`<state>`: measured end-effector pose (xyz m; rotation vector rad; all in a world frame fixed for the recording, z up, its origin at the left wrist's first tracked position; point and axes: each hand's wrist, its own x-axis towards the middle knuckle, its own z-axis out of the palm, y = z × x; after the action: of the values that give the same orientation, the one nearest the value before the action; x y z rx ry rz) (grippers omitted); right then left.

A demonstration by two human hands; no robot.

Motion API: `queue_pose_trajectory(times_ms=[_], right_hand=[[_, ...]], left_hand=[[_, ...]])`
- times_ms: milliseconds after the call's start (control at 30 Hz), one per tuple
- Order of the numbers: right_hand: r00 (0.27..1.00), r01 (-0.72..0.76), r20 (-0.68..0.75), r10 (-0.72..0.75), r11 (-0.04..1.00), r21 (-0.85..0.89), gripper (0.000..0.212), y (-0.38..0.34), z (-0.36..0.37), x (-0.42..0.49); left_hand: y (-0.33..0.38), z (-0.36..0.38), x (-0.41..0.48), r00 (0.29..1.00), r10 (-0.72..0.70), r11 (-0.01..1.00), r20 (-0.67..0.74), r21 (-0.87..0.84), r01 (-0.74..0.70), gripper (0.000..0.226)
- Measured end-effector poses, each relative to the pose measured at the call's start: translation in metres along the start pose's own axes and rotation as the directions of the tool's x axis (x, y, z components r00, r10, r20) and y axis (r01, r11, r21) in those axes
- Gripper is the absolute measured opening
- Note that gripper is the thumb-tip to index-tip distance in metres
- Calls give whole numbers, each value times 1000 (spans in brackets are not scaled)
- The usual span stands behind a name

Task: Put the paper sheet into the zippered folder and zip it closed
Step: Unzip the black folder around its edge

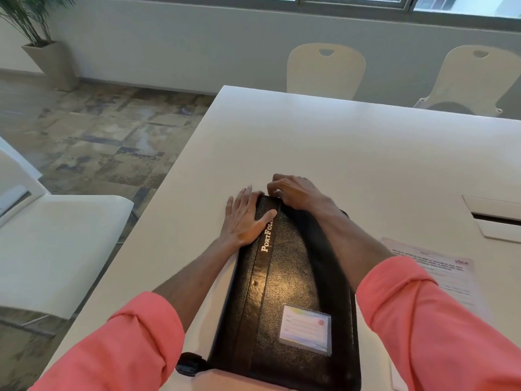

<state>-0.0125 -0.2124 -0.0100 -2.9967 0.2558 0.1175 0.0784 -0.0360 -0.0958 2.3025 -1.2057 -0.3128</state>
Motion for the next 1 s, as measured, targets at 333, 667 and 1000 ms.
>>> queue_pose_trajectory(times_ms=[333,667,1000], right_hand=[[992,-122,-54,117,987,-106,18,44,3,-68],[949,-298,-155,273,939,-170,21,68,7,-136],[865,-466,-248,435,881,-81,20,62,26,-173]], left_hand=[[5,-5,-2,1000,-14,1000,10,14,14,64],[14,-10,-10,999,-47,996,2,73,47,65],[19,-12,-15,995,-95,989,-33,115,98,67]])
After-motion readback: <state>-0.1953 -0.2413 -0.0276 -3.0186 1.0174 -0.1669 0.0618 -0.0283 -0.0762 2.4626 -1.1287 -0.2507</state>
